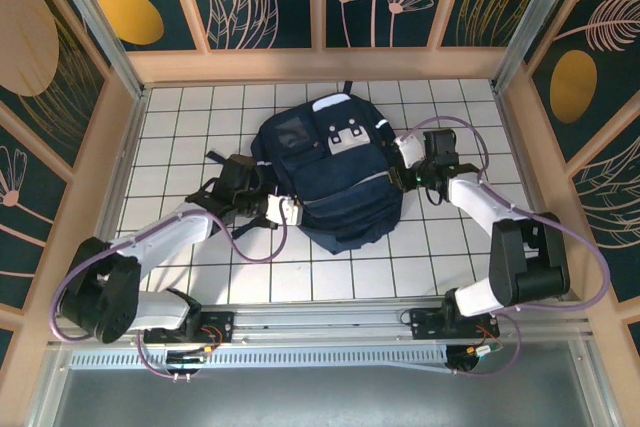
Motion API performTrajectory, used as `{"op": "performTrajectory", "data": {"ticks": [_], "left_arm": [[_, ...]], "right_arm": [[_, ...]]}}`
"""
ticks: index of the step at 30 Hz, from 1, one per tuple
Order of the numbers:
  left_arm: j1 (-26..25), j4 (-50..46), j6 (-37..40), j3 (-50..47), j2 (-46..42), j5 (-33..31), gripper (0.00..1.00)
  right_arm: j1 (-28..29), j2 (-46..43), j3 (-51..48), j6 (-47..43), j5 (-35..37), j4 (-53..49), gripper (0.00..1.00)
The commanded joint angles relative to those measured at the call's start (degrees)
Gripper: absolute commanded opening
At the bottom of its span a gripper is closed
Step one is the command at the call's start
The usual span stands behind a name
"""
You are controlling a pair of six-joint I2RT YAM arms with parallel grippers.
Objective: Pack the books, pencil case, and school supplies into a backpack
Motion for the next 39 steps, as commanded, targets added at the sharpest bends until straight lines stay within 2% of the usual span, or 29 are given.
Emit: {"op": "performTrajectory", "data": {"ticks": [1, 2, 3, 5, 6, 8, 9, 11, 12, 16, 20, 23, 27, 33, 36, 39], "left_arm": [[0.14, 1.22, -7.06, -1.16, -4.8, -3.07, 0.0], [0.14, 2.2, -10.07, -1.23, -5.95, -5.13, 0.0], [0.19, 3.58, -14.83, -1.25, -7.3, -7.99, 0.04], [0.23, 6.18, -26.06, -0.75, -9.61, -14.77, 0.45], [0.23, 7.16, -32.64, -0.15, -10.6, -19.56, 0.62], [0.23, 6.91, -45.53, 1.8, -11.42, -29.75, 0.82], [0.23, 6.36, -53.28, 2.85, -11.59, -36.19, 0.96], [0.44, 3.58, -67.4, 4.88, -11.4, -49.85, 0.99], [1.17, 0.69, -71.57, 6.08, -11.2, -52.46, 0.99], [5.9, -3.63, -80.93, 5.07, -12.2, -53.48, 0.99], [10.72, -4.38, -85.76, 2.34, -14.73, -55.87, 0.99], [15.04, -5.47, -88.49, 2.53, -15.49, -54.27, 0.99], [23.08, -7.07, -87.87, 5.0, -10.71, -41.61, 0.99], [26.8, -6.36, -87.04, 7.44, -5.18, -41.74, 0.99], [28.57, -2.91, -85.7, 7.47, -4.12, -40.79, 0.99], [30.04, 0.16, -81.69, 7.63, -2.28, -38.97, 0.99]], "right_arm": [[0.79, -4.36, 0.97, 0.31, -8.21, -2.84, 0.36], [0.88, -5.27, 1.35, 0.75, -8.75, -3.91, 0.39], [0.86, -6.48, 1.57, 1.23, -8.99, -4.9, 0.41], [0.47, -9.24, 0.98, 3.42, -6.27, -4.52, 0.45], [-0.17, -10.56, 0.12, 6.15, -2.6, -2.96, 0.48], [-1.95, -11.31, -1.15, 13.18, 4.43, 0.38, 0.58], [-3.4, -10.54, -1.12, 16.94, 6.93, 1.43, 0.6], [-6.3, -7.27, 0.76, 24.88, 7.88, 1.42, 0.6], [-7.92, -4.61, 2.38, 28.47, 7.11, 0.56, 0.6], [-9.54, 4.53, 5.8, 36.22, 6.43, 0.86, 0.65], [-9.29, 10.66, 5.76, 37.87, -3.08, 5.65, 0.63], [-7.73, 14.28, 5.98, 37.75, -9.4, 6.57, 0.61], [-2.39, 13.54, 2.56, 38.62, -12.81, 10.17, 0.6], [3.94, 6.04, -4.86, 44.83, -15.3, 16.92, 0.6], [3.05, 1.35, -5.34, 45.0, -13.81, 14.35, 0.61], [2.21, -4.66, -3.36, 39.61, -4.27, 6.93, 0.63]]}}
